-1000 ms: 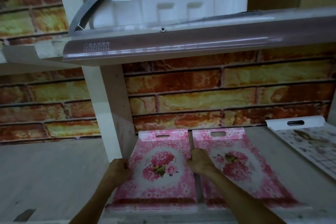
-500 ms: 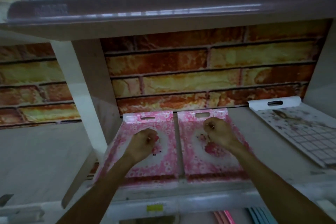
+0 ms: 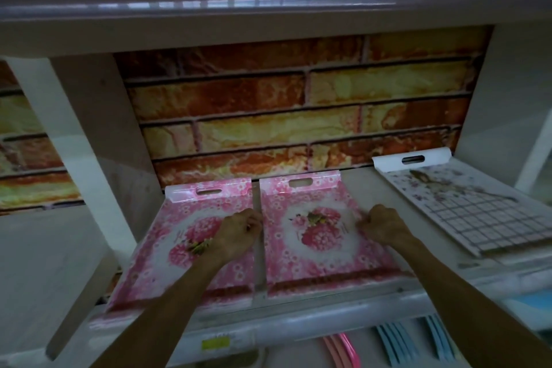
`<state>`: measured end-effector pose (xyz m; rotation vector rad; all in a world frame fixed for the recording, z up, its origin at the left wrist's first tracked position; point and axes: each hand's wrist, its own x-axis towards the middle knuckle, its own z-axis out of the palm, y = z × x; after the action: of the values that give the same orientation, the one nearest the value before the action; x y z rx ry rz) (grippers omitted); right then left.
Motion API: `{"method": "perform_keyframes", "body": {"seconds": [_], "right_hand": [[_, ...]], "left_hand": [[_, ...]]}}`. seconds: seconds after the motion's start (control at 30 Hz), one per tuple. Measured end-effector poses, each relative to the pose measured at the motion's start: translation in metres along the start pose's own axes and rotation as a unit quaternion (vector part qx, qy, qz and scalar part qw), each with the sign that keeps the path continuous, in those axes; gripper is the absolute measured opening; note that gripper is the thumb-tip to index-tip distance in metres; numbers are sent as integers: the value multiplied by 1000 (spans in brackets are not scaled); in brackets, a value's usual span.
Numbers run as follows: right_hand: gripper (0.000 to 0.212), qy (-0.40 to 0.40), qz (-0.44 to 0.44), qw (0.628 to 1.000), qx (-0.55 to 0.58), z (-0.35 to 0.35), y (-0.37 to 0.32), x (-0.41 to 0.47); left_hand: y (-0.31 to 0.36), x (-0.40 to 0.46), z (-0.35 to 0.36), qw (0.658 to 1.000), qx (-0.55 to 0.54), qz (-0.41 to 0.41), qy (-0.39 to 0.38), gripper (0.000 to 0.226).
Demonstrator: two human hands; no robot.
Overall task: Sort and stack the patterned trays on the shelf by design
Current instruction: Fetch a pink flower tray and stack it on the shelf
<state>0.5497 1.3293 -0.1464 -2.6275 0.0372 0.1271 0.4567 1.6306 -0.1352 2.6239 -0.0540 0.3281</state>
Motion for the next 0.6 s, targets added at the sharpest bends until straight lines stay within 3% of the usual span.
{"method": "perform_keyframes", "body": {"seconds": [0.1, 0.2, 0.27, 0.3, 0.37, 0.4, 0.5, 0.6], "right_hand": [[22, -4, 2, 999, 43, -6, 2, -2], [21, -25, 5, 970, 241, -18, -2, -10], [18, -52, -10, 928, 368, -27, -10, -17], [16, -50, -17, 918, 394, -30, -13, -21], [16, -32, -26, 910, 411, -34, -22, -28], [13, -13, -31, 912, 409, -35, -26, -31], [12, 41, -41, 913, 403, -36, -28, -34], [14, 71, -40, 906, 416, -37, -20, -34]], "left_hand": [[2, 1, 2, 999, 27, 31, 8, 23], [-1, 6, 4, 996, 80, 34, 8, 19], [0, 5, 7, 995, -98, -26, 17, 27], [1, 7, 5, 978, -199, -59, 12, 29], [2, 4, 7, 1000, -11, -4, -5, 17], [9, 6, 7, 999, 31, -3, 10, 15], [18, 2, 5, 997, -66, -33, 8, 14], [25, 1, -1, 984, -152, -90, 33, 27]]}}
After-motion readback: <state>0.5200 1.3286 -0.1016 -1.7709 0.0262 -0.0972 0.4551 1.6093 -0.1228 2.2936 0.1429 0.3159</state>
